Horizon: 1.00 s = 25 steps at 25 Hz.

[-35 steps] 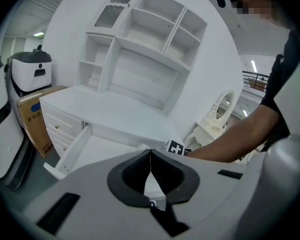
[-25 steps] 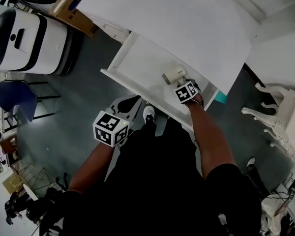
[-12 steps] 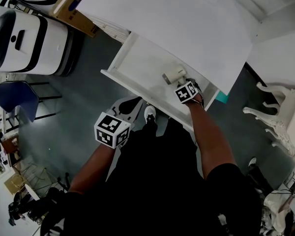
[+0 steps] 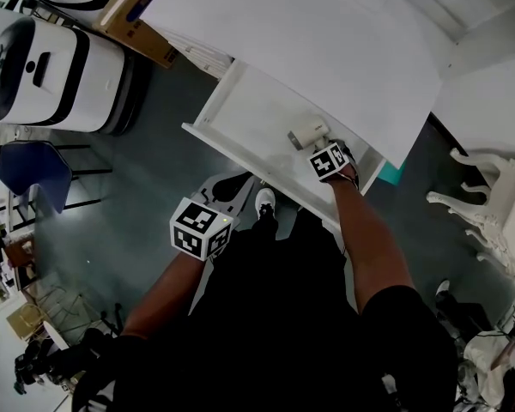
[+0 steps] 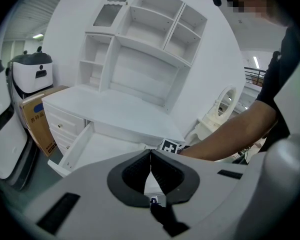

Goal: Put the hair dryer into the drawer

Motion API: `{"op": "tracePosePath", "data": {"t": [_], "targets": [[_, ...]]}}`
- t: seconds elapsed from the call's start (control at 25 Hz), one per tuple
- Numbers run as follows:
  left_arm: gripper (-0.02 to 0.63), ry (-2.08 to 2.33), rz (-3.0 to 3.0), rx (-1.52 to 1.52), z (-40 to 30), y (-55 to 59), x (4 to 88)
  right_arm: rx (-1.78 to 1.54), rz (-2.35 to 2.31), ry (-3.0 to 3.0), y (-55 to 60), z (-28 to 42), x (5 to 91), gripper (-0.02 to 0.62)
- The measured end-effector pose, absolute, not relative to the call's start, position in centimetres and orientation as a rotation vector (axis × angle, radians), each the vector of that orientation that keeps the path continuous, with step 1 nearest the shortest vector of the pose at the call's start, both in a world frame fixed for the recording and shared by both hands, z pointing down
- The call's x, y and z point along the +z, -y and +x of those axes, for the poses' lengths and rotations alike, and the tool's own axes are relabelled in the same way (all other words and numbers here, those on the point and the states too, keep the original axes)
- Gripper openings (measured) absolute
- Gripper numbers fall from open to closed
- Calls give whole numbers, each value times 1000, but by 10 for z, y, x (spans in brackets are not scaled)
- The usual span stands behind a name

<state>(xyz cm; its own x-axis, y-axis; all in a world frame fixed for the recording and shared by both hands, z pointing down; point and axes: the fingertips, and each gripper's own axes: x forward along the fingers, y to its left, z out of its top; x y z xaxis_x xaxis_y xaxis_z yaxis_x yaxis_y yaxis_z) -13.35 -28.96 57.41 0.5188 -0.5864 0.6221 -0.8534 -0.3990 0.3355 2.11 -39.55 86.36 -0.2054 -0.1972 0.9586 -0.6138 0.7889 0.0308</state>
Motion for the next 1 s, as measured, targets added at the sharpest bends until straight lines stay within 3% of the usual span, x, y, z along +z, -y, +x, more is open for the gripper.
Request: {"op": "tracePosePath", "data": {"t": [0.56, 0.88, 0.92, 1.0], "targets": [[11, 1101, 2255, 504, -126, 290, 555, 395, 758, 1811, 385, 34, 808, 247], [11, 1039, 2362, 492, -125, 286, 535, 693, 985, 2111, 357, 26, 709, 239], [11, 1038, 2373, 489, -127, 286, 532, 746, 1029, 2169, 353, 23, 690, 220], [11, 1039, 2391, 484, -131, 286, 527, 829, 1126, 2266, 343, 22, 653, 117]]}}
